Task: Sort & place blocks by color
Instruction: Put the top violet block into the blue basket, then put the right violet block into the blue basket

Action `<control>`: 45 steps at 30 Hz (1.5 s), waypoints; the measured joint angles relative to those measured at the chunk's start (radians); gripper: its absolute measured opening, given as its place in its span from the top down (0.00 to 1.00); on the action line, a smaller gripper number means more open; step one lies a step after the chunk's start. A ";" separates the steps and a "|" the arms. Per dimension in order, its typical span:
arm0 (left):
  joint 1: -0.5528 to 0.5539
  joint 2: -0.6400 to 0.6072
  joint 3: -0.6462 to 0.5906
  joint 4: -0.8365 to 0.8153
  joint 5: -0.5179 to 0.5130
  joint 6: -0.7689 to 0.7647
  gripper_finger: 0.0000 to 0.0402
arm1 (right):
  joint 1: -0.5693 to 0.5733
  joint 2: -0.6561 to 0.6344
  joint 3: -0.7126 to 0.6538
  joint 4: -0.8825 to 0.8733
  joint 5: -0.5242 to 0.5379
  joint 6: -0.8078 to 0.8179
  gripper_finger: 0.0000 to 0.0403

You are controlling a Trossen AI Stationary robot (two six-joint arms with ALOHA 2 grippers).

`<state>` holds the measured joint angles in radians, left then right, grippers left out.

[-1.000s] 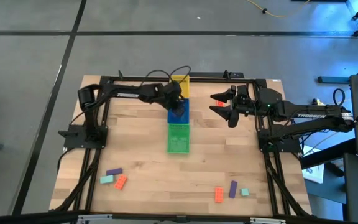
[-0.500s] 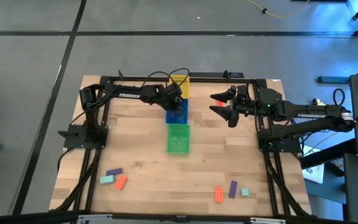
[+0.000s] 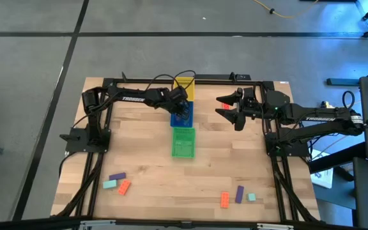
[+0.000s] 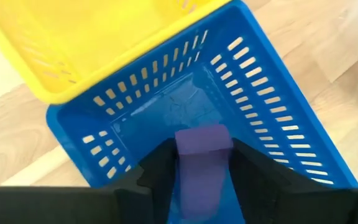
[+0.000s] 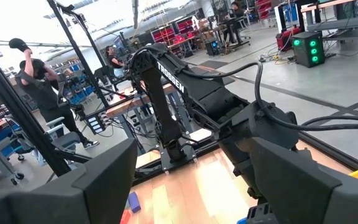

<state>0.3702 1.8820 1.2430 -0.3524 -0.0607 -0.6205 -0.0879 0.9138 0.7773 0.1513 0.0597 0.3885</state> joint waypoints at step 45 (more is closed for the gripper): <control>-0.408 -0.879 -0.283 0.462 -0.134 0.415 0.47 | 0.000 0.001 0.000 0.007 -0.008 -0.031 0.22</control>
<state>-0.0377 1.0030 0.9597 0.1099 -0.1952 -0.2058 -0.0875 0.9146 0.7773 0.1581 0.0521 0.3573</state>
